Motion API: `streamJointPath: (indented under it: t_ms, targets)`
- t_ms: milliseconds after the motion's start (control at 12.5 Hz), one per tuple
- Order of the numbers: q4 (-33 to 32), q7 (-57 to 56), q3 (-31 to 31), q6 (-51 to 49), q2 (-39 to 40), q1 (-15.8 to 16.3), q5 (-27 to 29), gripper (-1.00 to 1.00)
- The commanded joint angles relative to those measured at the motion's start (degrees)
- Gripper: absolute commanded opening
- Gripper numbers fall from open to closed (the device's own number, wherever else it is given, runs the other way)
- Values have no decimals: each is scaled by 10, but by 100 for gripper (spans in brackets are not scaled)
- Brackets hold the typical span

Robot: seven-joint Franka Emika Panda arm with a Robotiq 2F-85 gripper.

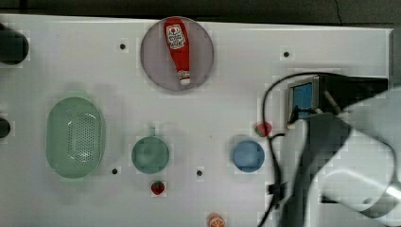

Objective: Pick banana from table and place on oven.

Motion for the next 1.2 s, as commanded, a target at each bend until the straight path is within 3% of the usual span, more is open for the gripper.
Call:
streamJointPath:
  t_ms: [80, 320, 640, 1120, 1200]
  targets:
    - [19, -164, -47, 73, 24, -2, 13, -47]
    - [19, -248, -90, 128, 72, -5, 17, -47]
    - [19, -258, -102, 139, 103, -7, 41, -41]
    - [24, -259, -102, 146, 106, -8, 41, 90]
    - [31, -261, -102, 146, 103, -8, 40, 100]
